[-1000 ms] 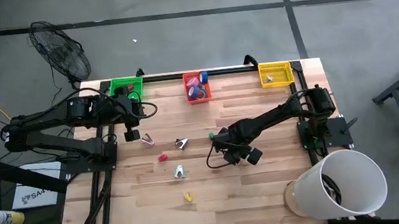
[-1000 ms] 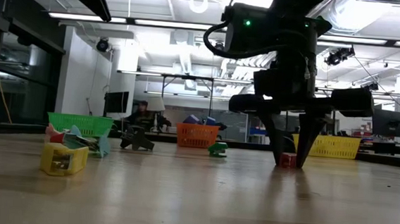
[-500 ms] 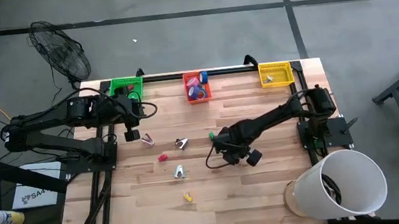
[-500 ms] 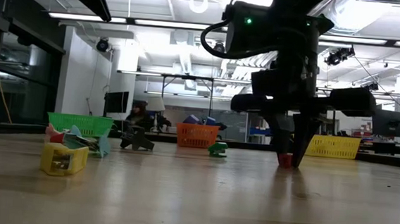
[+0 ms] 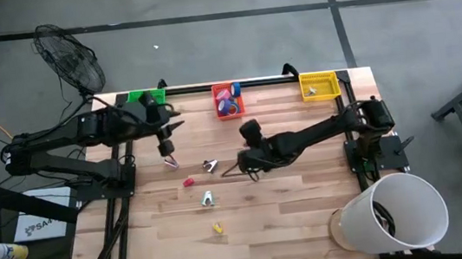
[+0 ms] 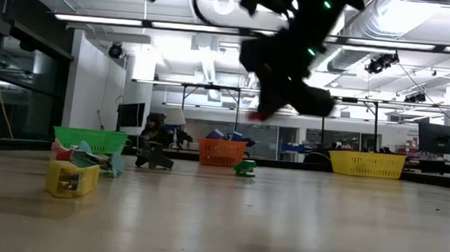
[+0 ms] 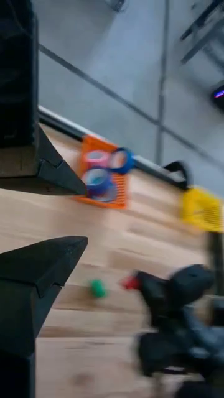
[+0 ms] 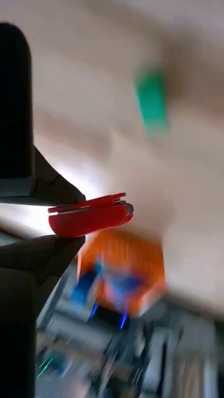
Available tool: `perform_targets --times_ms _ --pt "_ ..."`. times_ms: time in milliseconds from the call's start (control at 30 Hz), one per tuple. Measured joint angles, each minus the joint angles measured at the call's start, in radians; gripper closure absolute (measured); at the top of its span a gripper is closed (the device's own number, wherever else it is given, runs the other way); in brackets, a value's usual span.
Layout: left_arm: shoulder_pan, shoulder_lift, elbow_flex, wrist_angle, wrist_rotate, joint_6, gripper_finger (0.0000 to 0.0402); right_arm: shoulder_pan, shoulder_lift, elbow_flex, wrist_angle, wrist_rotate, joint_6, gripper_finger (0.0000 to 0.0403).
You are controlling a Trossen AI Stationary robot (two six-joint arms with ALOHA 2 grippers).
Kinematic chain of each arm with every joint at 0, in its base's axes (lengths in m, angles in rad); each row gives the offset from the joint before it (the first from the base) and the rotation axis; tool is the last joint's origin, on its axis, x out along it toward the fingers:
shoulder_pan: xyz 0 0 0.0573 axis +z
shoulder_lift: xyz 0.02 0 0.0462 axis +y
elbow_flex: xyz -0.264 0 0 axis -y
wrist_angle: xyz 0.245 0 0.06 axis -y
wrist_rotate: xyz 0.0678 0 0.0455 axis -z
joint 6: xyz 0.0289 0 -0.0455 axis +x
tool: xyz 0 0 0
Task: Pick and place Stapler, Stapler remover, tape
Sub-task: Put the right red stapler into the green bin
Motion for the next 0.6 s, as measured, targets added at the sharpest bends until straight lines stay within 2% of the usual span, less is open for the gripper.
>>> perform_targets --times_ms 133,333,500,600 --pt "0.000 0.009 0.000 0.150 0.003 -0.007 0.0289 0.000 0.000 0.099 0.044 0.172 0.008 0.0347" --pt "0.000 0.040 0.000 0.272 0.002 -0.023 0.0289 -0.003 -0.001 0.281 0.090 0.330 -0.028 0.0347" --pt "0.000 0.066 0.000 0.354 -0.023 -0.029 0.0289 -0.004 -0.002 0.432 0.138 0.344 -0.128 0.0347" --pt "0.000 0.076 0.000 0.379 0.008 0.103 0.0289 -0.004 -0.002 0.515 0.151 0.311 -0.173 0.0348"
